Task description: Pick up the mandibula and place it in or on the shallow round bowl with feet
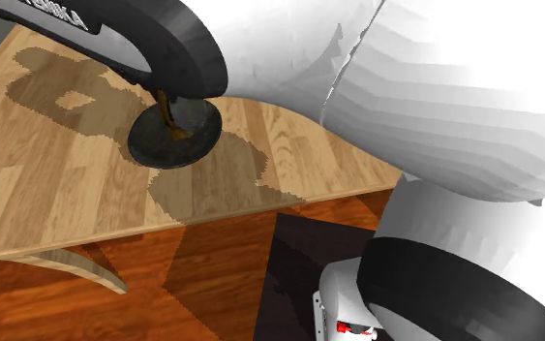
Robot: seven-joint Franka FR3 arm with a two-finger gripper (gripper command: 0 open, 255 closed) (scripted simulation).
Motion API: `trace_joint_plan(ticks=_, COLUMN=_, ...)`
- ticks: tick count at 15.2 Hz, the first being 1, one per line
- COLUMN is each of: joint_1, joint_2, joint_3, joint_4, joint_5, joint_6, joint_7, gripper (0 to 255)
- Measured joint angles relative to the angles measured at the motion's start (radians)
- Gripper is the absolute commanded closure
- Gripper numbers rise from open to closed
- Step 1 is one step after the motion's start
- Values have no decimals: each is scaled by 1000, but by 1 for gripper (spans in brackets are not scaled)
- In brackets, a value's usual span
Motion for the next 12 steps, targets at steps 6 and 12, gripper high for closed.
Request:
trace_joint_plan(ticks=6, joint_1=-2, joint_2=-58, joint_3=-29, joint_4=-115, joint_5=39, joint_6=94, joint_7=-23, gripper=255)
trace_joint_plan(ticks=12, joint_1=0, joint_2=-68, joint_3=-35, joint_4=-148, joint_5=46, joint_6=121, joint_7=-28, gripper=255)
